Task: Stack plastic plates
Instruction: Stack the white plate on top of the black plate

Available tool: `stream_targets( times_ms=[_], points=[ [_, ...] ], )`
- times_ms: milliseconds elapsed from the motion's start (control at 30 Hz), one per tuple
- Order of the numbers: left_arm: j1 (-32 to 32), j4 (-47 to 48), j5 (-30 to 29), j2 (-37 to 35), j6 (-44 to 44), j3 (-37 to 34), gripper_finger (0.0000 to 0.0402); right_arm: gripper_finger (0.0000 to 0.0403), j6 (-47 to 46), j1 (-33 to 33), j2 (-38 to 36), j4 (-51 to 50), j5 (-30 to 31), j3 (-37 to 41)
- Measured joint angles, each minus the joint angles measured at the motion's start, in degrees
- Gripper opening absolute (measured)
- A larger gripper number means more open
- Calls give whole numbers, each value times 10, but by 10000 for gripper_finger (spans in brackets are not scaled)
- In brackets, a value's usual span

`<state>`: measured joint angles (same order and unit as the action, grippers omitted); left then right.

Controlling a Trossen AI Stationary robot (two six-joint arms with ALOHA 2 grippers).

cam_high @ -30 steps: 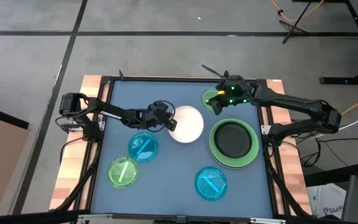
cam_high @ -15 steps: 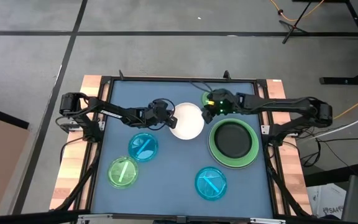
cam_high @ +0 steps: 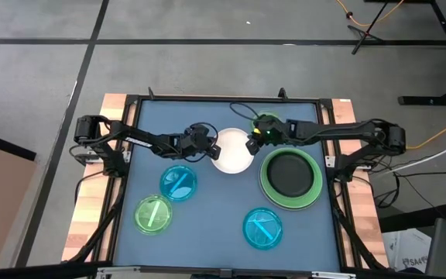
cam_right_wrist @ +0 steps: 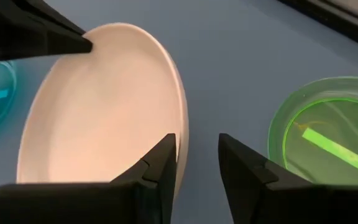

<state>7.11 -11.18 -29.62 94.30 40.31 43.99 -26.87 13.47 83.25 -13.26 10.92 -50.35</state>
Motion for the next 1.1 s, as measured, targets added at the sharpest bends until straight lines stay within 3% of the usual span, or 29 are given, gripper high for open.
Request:
stream_targets(
  times_ms=[400, 767, 1100],
  points=[
    [-1, -4, 3, 0, 0, 0, 3, 107, 1, 0, 14, 2, -30, 0],
    [-1, -6, 10, 0, 1, 0, 5, 13, 0, 0, 13, 2, -29, 0],
    [-1, -6, 43, 0, 1, 0, 43, 5, 6, 1, 13, -2, -28, 0]
  ],
)
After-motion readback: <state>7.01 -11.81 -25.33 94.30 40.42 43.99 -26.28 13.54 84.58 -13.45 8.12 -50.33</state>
